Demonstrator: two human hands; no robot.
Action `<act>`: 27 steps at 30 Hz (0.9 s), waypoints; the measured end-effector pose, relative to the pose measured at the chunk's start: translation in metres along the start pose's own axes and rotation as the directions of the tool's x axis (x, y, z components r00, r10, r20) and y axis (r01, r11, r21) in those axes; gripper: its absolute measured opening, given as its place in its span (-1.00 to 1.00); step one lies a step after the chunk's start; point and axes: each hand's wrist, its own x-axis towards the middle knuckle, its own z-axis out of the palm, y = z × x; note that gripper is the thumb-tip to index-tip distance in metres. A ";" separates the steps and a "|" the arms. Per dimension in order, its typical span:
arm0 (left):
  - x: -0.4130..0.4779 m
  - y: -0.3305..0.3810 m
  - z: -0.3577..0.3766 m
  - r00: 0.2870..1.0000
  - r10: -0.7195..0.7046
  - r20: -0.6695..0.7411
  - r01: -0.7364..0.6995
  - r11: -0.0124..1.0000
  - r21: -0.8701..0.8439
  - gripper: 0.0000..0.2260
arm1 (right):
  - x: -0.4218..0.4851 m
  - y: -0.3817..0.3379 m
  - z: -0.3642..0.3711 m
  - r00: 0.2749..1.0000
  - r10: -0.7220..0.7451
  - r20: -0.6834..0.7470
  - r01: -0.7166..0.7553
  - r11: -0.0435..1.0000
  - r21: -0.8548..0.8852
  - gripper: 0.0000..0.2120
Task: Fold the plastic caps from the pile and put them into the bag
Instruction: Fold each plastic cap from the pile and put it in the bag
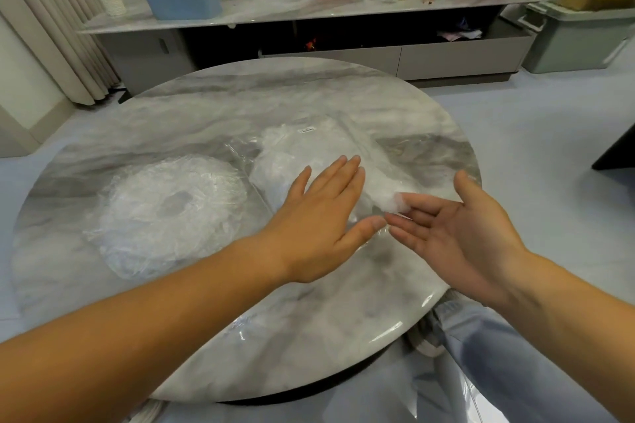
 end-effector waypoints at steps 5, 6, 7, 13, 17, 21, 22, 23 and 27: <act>-0.003 0.004 -0.001 1.000 0.025 0.016 -0.024 0.998 -0.065 -0.26 | 0.007 -0.001 0.021 0.996 0.053 0.077 -0.069 0.971 0.230 -0.17; -0.004 0.004 0.000 0.999 0.036 0.022 -0.034 0.996 -0.077 -0.26 | 0.011 0.000 0.024 0.996 0.050 0.081 -0.069 0.963 0.260 -0.14; -0.005 0.004 0.000 0.998 0.050 0.026 -0.048 0.995 -0.084 -0.24 | 0.016 0.000 0.027 0.996 0.040 0.082 -0.061 0.957 0.284 -0.11; -0.011 -0.002 0.005 0.993 0.085 0.082 -0.078 0.993 -0.087 -0.26 | 0.050 -0.004 0.042 1.000 -0.015 0.016 0.009 0.947 0.321 -0.05; -0.013 -0.011 0.007 0.991 0.072 0.113 -0.067 0.997 -0.041 -0.28 | 0.054 -0.002 0.044 1.000 -0.008 -0.028 0.017 0.937 0.348 -0.15; -0.015 -0.017 0.009 0.989 0.084 0.119 -0.085 0.996 0.005 -0.28 | 0.043 -0.003 0.037 0.999 -0.003 -0.048 0.023 0.904 0.428 -0.28; -0.015 -0.017 0.009 0.989 0.090 0.117 -0.092 0.996 0.008 -0.27 | 0.039 -0.003 0.035 0.998 -0.003 -0.062 0.030 0.899 0.436 -0.30; -0.016 -0.017 0.009 0.989 0.094 0.117 -0.096 0.995 0.010 -0.27 | 0.036 -0.002 0.034 0.997 -0.003 -0.081 0.039 0.898 0.439 -0.33; -0.017 -0.017 0.009 0.989 0.105 0.108 -0.105 0.994 0.001 -0.26 | 0.030 0.003 0.036 0.991 -0.002 -0.132 0.057 0.910 0.411 -0.37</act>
